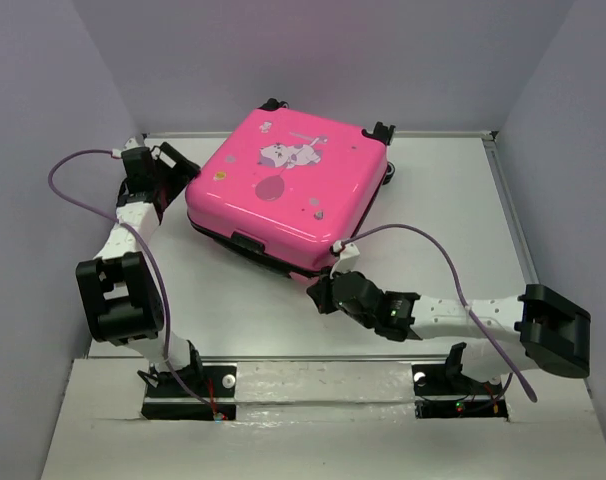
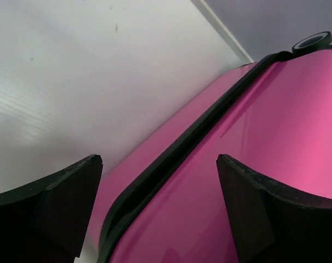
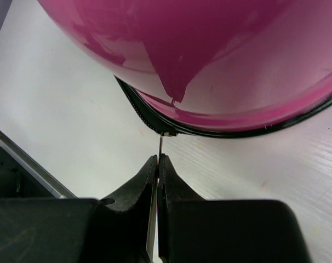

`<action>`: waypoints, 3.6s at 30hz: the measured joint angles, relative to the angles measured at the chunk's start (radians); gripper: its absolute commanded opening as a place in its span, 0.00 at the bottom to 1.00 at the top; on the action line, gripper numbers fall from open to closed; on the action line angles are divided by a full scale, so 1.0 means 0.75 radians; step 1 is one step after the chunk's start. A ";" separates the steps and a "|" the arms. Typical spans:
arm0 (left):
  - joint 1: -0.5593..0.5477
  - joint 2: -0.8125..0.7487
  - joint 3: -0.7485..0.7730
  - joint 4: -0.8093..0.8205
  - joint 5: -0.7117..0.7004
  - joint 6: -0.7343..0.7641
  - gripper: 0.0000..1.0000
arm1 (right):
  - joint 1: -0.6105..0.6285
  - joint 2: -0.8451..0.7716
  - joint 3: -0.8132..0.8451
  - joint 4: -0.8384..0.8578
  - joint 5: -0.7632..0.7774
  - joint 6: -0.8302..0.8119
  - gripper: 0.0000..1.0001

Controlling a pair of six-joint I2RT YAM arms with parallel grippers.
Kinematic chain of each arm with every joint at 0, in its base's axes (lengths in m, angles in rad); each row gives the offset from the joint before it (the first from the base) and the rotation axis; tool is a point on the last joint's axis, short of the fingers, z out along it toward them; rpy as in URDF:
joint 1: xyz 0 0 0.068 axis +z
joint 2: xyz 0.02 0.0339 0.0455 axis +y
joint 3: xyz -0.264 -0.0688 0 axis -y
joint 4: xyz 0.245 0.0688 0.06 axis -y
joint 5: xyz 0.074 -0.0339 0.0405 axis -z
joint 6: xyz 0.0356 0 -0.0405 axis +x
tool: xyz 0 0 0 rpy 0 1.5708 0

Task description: Pack the luggage

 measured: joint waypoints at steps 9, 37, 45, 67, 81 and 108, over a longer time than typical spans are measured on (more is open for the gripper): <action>-0.234 -0.103 -0.124 0.354 -0.068 0.019 0.96 | 0.009 0.214 0.258 -0.128 0.007 -0.107 0.07; -0.375 -0.323 -0.281 0.210 -0.068 0.017 0.99 | -0.314 -0.361 0.571 -0.713 -0.196 -0.265 1.00; -0.416 -0.393 -0.318 0.165 -0.055 0.037 0.99 | -1.124 -0.405 0.526 -0.724 -0.299 -0.231 1.00; -1.055 -0.858 -0.651 0.093 -0.557 -0.042 0.99 | -1.487 0.535 0.955 -0.269 -1.292 -0.139 1.00; -1.284 -0.937 -0.555 -0.131 -0.646 -0.103 0.99 | -1.403 0.500 1.272 -0.556 -1.262 -0.299 0.99; -1.236 -1.133 -0.618 -0.222 -0.440 -0.060 0.99 | -1.051 -0.649 -0.325 -0.096 -1.073 -0.311 0.38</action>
